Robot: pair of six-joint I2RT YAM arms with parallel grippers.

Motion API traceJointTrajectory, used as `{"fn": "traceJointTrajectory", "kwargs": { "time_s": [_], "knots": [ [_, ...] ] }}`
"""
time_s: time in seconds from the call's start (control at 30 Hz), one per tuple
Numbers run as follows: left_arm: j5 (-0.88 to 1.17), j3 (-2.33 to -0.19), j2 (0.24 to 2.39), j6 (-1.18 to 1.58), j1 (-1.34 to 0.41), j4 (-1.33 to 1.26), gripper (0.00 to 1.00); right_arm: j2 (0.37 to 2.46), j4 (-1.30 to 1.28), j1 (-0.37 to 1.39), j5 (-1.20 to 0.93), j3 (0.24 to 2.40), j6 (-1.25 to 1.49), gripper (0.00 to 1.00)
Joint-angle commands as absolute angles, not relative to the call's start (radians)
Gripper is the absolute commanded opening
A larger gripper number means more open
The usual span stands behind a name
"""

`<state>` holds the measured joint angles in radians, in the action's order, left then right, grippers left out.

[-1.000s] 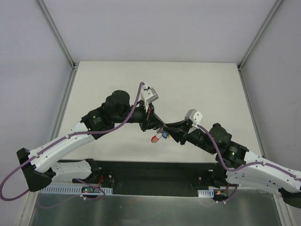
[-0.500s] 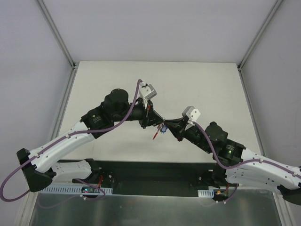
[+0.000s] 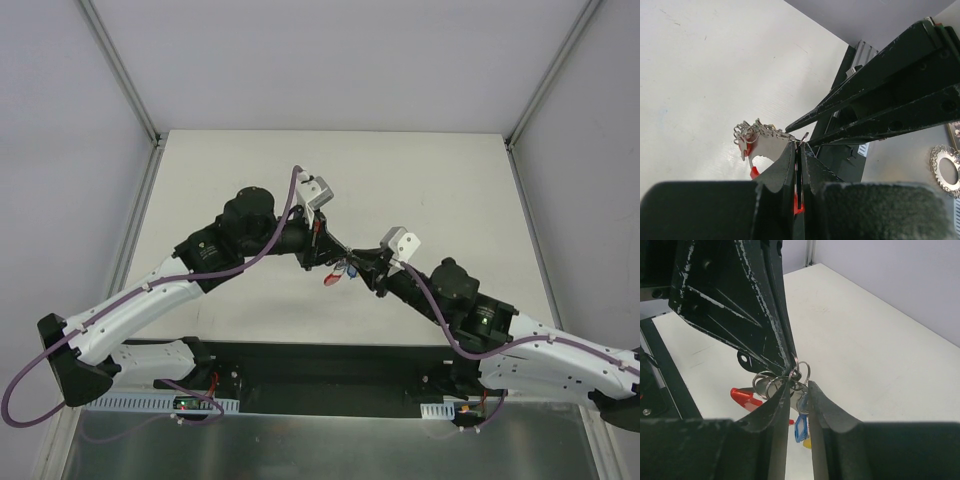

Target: Remove the keys from the keyring

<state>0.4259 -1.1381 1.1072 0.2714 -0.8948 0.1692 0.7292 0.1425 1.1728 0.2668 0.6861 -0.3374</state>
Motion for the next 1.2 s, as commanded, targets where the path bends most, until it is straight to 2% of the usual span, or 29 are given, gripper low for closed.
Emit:
{"fn": "traceJointTrajectory", "kwargs": {
  "time_s": [0.0,0.1,0.2,0.3,0.47,0.6,0.73,1.0,1.07,1.1,1.13,1.17],
  "knots": [
    [0.563,-1.154,1.114,0.334,-0.922,0.109,0.00,0.768,0.245,1.173,0.357,0.755,-0.414,0.24],
    [0.566,-1.152,1.112,0.336,-0.920,0.104,0.00,0.776,0.264,1.175,0.362,0.756,-0.443,0.22],
    [0.566,-1.147,1.115,0.336,-0.920,0.101,0.00,0.787,0.270,1.177,0.379,0.770,-0.462,0.16],
    [0.565,-1.143,1.111,0.333,-0.922,0.101,0.00,0.788,0.287,1.177,0.385,0.764,-0.479,0.01],
    [0.549,-1.135,1.088,0.313,-0.919,0.109,0.00,0.752,0.293,1.177,0.399,0.742,-0.509,0.01],
    [0.564,-1.143,1.088,0.308,-0.919,0.115,0.00,0.752,0.233,1.177,0.292,0.762,-0.554,0.01],
    [0.591,-1.154,1.100,0.316,-0.919,0.114,0.00,0.770,0.198,1.177,0.247,0.790,-0.554,0.21],
    [0.606,-1.155,1.100,0.330,-0.919,0.114,0.00,0.814,0.222,1.177,0.264,0.819,-0.548,0.24],
    [0.604,-1.155,1.097,0.328,-0.919,0.114,0.00,0.827,0.221,1.177,0.261,0.824,-0.552,0.20],
    [0.601,-1.155,1.097,0.327,-0.919,0.114,0.00,0.828,0.219,1.177,0.255,0.821,-0.552,0.15],
    [0.597,-1.157,1.095,0.325,-0.920,0.114,0.00,0.825,0.221,1.177,0.238,0.815,-0.554,0.03],
    [0.592,-1.155,1.088,0.319,-0.919,0.112,0.00,0.818,0.219,1.177,0.229,0.810,-0.554,0.01]
  ]
}}
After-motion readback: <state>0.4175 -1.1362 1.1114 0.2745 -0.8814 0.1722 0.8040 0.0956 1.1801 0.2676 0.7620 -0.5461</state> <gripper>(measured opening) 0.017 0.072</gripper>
